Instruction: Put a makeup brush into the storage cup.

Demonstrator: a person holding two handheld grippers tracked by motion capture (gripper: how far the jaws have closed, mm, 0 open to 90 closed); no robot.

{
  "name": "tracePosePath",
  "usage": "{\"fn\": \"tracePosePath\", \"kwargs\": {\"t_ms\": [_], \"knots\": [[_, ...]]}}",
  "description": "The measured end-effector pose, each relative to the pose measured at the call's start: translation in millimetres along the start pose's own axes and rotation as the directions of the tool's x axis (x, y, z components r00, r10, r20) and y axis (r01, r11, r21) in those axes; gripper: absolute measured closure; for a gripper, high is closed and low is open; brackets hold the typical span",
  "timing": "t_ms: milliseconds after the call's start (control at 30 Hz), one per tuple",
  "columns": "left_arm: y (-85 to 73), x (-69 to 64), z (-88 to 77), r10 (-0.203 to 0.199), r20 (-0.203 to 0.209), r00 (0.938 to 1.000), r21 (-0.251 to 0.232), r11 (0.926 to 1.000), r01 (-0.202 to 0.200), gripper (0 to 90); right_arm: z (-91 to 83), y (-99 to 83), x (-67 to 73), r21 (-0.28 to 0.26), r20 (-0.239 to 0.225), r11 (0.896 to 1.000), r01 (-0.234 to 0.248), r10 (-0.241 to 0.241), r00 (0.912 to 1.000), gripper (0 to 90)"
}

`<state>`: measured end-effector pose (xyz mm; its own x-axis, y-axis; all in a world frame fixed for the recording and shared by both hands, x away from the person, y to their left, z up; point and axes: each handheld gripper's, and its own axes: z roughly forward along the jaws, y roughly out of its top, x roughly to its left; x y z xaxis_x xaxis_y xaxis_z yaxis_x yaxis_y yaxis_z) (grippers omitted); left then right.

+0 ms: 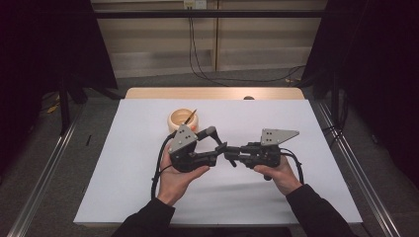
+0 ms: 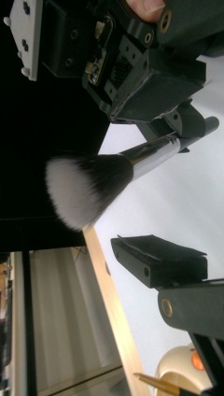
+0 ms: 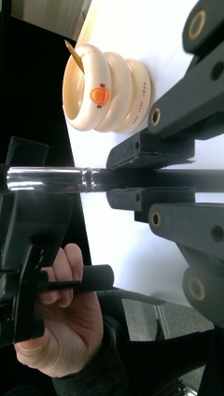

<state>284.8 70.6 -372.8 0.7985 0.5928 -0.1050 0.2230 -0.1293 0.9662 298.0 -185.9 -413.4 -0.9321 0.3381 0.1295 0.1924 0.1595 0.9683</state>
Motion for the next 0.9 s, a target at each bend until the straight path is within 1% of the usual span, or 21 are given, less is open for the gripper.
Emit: {"fn": "tracePosePath", "kwargs": {"t_ms": [67, 100, 133, 200, 233, 267, 300, 367, 400, 433, 467, 500, 533, 567, 600, 733, 767, 800, 833, 900], "knots": [[-0.8, 0.8, 0.3, -0.003, -0.001, 1.0000, -0.003, 1.0000, 0.003, 38.9, 0.1, -0.1, -0.2, -0.002, 0.000, 1.000, -0.001, 0.001, 1.0000, 79.7], [-0.9, 2.3, 0.2, -0.001, 0.019, 0.9998, -0.001, 1.0000, 0.001, 41.5, 0.0, -0.2, -0.3, -0.003, 0.001, 1.000, 0.000, 0.000, 1.0000, 79.7], [-1.2, 2.6, 0.0, -0.009, 0.023, 0.9997, -0.006, 0.9999, 0.009, 42.9, -0.2, -0.2, -0.5, -0.004, 0.004, 1.000, 0.000, 0.000, 1.0000, 79.7], [-1.1, 1.9, 0.1, -0.007, 0.027, 0.9996, -0.005, 1.0000, 0.007, 47.0, 0.0, -0.4, -0.3, 0.002, 0.000, 1.000, 0.003, -0.003, 1.0000, 79.7], [-1.1, 1.4, 0.1, 0.000, 0.022, 0.9998, -0.002, 1.0000, 0.000, 48.4, 0.3, -0.5, -0.1, 0.005, 0.002, 1.000, 0.008, -0.008, 1.0000, 79.7], [-1.3, 1.0, 0.7, 0.001, 0.026, 0.9997, 0.000, 1.0000, -0.001, 49.2, 0.8, -0.7, 0.2, 0.006, 0.003, 1.000, 0.009, -0.009, 1.0000, 79.6], [-1.6, 0.3, 1.4, -0.010, 0.031, 0.9995, 0.001, 0.9999, 0.010, 51.3, 1.4, -0.7, 0.4, 0.004, 0.001, 1.000, 0.009, -0.009, 1.0000, 79.7], [-2.6, 0.7, 1.9, -0.008, 0.042, 0.9991, 0.004, 1.0000, 0.008, 52.7, 1.6, -0.9, 0.4, 0.003, 0.002, 1.000, 0.008, -0.008, 1.0000, 79.6], [-3.1, 0.9, 2.5, -0.033, 0.039, 0.9987, -0.003, 0.9994, 0.033, 52.2, 1.6, -1.0, 0.3, 0.003, 0.003, 1.000, 0.008, -0.008, 1.0000, 79.7], [-3.8, 2.6, 2.5, -0.054, 0.051, 0.9972, -0.003, 0.9985, 0.054, 51.2, 1.5, -1.2, 0.1, 0.003, 0.006, 1.000, 0.007, -0.007, 1.0000, 79.7], [-4.2, 2.8, 2.5, -0.062, 0.046, 0.9970, 0.001, 0.9981, 0.062, 52.6, 1.1, -1.2, -0.1, 0.002, 0.008, 1.000, 0.006, -0.006, 0.9999, 79.7], [-4.9, 4.3, 2.4, -0.058, 0.054, 0.9968, 0.003, 0.9983, 0.058, 55.1, 1.0, -1.1, -0.3, 0.001, 0.008, 1.000, 0.005, -0.005, 1.0000, 79.7], [-5.1, 4.5, 2.1, -0.060, 0.053, 0.9968, 0.008, 0.9982, 0.060, 55.8, 0.8, -1.1, -0.5, 0.000, 0.009, 1.000, 0.004, -0.004, 0.9999, 79.7], [-4.9, 4.3, 2.3, -0.069, 0.055, 0.9961, 0.000, 0.9976, 0.069, 56.9, 0.7, -1.1, -0.7, 0.000, 0.010, 1.000, 0.003, -0.003, 0.9999, 79.6], [-4.4, 4.1, 1.9, -0.066, 0.048, 0.9966, 0.007, 0.9978, 0.066, 59.7, 0.6, -1.5, -1.0, 0.003, 0.014, 1.000, 0.003, -0.003, 0.9999, 79.7], [-4.1, 3.0, 2.4, -0.065, 0.065, 0.9958, 0.009, 0.9979, 0.064, 68.8, 2.1, -3.0, -0.7, 0.006, 0.010, 1.000, 0.000, 0.000, 0.9999, 79.7], [-4.3, 3.3, 2.8, -0.070, 0.074, 0.9948, 0.006, 0.9975, 0.070, 69.7, 2.5, -3.2, -0.6, 0.007, 0.006, 1.000, -0.003, 0.003, 1.0000, 79.7], [-4.3, 3.2, 2.9, -0.071, 0.077, 0.9945, 0.004, 0.9975, 0.071, 70.3, 2.6, -3.5, -0.6, 0.009, 0.014, 1.000, 0.000, 0.000, 0.9999, 79.7], [-4.0, 2.6, 2.2, -0.073, 0.066, 0.9952, 0.007, 0.9974, 0.072, 70.6, 2.7, -3.5, -0.5, 0.009, 0.012, 1.000, -0.002, 0.002, 0.9999, 79.7], [-3.9, 2.0, 2.2, -0.072, 0.076, 0.9945, 0.002, 0.9974, 0.072, 71.8, 3.4, -3.6, 0.0, 0.007, 0.010, 1.000, -0.002, 0.002, 1.0000, 79.8]]}}
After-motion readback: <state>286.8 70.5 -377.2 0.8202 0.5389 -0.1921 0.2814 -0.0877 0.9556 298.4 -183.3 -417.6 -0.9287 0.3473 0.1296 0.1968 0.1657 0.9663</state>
